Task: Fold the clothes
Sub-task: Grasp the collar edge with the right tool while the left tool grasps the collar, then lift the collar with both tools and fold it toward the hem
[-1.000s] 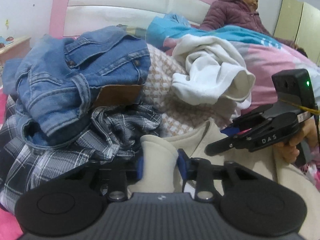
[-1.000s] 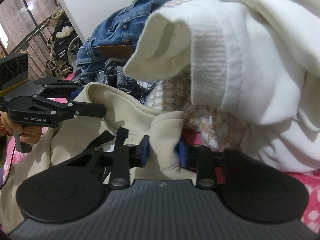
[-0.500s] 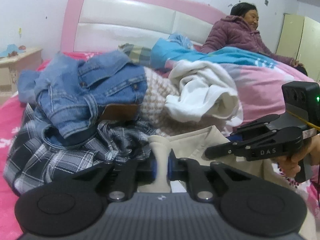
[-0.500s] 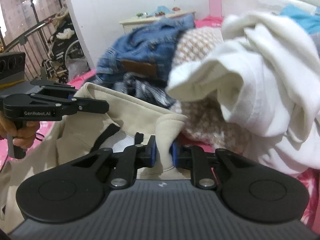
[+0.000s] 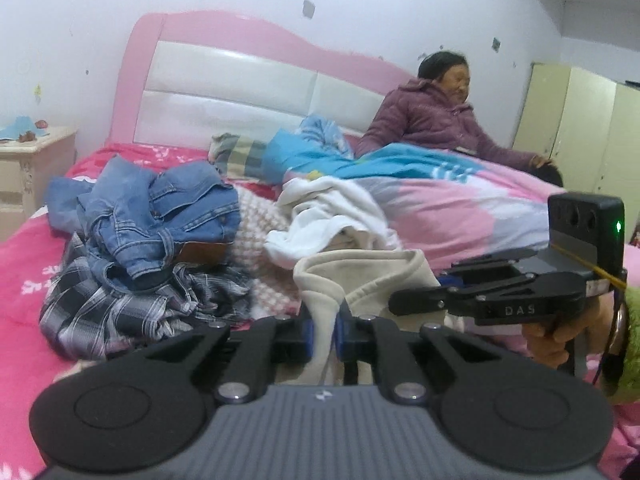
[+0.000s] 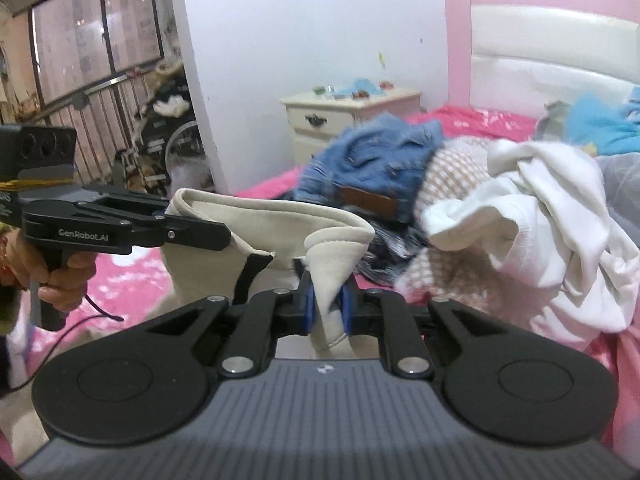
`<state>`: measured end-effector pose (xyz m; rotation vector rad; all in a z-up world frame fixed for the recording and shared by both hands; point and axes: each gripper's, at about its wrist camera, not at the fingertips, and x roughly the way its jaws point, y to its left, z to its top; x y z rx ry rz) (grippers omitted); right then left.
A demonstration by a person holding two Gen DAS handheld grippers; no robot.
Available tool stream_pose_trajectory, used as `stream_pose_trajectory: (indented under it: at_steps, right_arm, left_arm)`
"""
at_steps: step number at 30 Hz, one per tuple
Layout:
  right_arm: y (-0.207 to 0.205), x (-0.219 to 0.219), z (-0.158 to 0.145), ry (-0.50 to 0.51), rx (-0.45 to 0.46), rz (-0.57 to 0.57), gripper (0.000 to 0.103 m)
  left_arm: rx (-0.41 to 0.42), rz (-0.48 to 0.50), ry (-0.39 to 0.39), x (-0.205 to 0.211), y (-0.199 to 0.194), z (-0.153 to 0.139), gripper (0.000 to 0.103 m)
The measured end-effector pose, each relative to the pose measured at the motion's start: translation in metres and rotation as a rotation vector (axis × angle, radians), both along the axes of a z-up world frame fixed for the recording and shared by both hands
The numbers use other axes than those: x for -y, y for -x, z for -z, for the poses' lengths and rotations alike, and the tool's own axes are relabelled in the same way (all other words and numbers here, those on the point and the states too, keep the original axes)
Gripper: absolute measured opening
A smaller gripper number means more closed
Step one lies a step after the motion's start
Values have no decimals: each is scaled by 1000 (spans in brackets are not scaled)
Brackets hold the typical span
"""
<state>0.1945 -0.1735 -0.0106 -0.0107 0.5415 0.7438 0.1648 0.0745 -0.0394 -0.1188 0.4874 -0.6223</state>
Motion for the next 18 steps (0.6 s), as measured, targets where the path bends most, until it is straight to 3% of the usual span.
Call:
stream_pose_trajectory:
  at_steps: [7,18]
  right_arm:
    - [92,17,-1,-99,21,29,11]
    - [225,7,24,-43,59,45,11]
  left_arm:
    - [0,31,90,-11,88,-6,11]
    - [0,51,-9,-5,221,34,13]
